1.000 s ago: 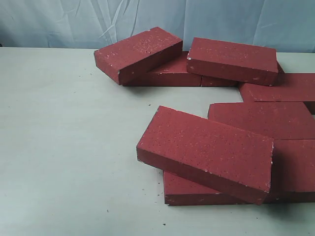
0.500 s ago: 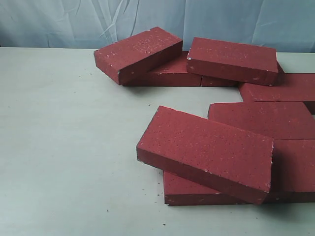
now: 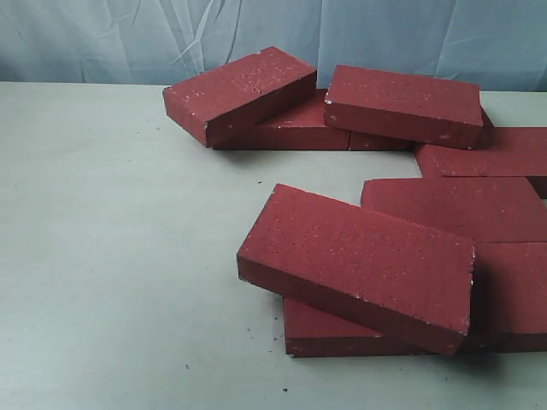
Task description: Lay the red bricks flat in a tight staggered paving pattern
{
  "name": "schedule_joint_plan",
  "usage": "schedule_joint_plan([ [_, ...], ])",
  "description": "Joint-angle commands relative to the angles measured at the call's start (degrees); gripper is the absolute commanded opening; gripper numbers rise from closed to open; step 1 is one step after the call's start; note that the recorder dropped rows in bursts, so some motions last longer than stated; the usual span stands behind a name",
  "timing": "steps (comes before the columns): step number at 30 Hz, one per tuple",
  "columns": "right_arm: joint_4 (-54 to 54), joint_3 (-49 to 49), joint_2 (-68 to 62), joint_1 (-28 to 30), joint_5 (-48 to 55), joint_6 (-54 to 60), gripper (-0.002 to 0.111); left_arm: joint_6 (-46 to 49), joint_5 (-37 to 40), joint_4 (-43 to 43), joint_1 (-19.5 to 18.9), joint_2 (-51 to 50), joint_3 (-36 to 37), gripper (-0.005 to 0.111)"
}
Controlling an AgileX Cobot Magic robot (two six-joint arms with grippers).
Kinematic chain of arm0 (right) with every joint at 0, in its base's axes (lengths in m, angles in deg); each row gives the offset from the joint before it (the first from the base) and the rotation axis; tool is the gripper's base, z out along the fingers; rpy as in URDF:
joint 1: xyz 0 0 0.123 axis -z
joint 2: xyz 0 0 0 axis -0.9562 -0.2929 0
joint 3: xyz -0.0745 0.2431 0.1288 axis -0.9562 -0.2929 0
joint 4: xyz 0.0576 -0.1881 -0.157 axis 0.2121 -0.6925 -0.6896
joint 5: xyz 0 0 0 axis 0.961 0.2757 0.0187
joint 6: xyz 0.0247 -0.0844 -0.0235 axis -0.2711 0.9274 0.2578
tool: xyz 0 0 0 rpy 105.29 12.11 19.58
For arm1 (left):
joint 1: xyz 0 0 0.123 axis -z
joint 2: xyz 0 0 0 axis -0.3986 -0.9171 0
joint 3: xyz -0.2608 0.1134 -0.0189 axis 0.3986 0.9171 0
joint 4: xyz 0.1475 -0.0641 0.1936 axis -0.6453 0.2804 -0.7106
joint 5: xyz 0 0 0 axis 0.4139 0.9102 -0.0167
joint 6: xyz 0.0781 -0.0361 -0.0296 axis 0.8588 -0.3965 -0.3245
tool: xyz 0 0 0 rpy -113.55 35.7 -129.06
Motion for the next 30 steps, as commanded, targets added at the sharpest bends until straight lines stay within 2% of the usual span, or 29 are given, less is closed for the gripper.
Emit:
schedule_joint_plan([
  [1,-1.4,0.5,-3.9,0.2,5.4,1.6,-0.001,0.1,7.7,-4.0,5.2,-3.9,-3.5,0.0],
  [6,0.5,2.5,-9.5,-0.4,13.4,4.8,-0.001,0.1,15.1,-6.1,10.8,-6.6,-6.3,0.0],
  [9,1.6,6.6,-13.0,-3.4,24.5,9.5,-0.001,1.7,18.9,-5.9,14.1,-9.3,-7.8,0.0],
  [13,0.9,11.5,-18.0,-8.2,40.9,10.8,-0.001,6.0,23.2,-2.5,18.7,-14.0,-10.5,0.0],
  [16,0.9,11.9,-21.1,-11.3,46.9,11.1,-0.001,11.8,27.1,2.1,21.6,-18.5,-12.6,0.0],
  [22,1.6,11.9,-26.8,-14.5,49.7,11.1,-0.001,13.1,35.7,4.5,25.6,-27.9,-16.9,0.0],
  [27,4.5,11.9,-30.0,-14.5,50.2,11.7,-0.001,13.4,35.3,5.0,28.2,-34.3,-18.5,0.0],
  [30,6.9,11.0,-31.1,-14.5,50.0,14.2,-0.001,16.9,34.8,9.6,29.3,-37.2,-19.5,0.0],
])
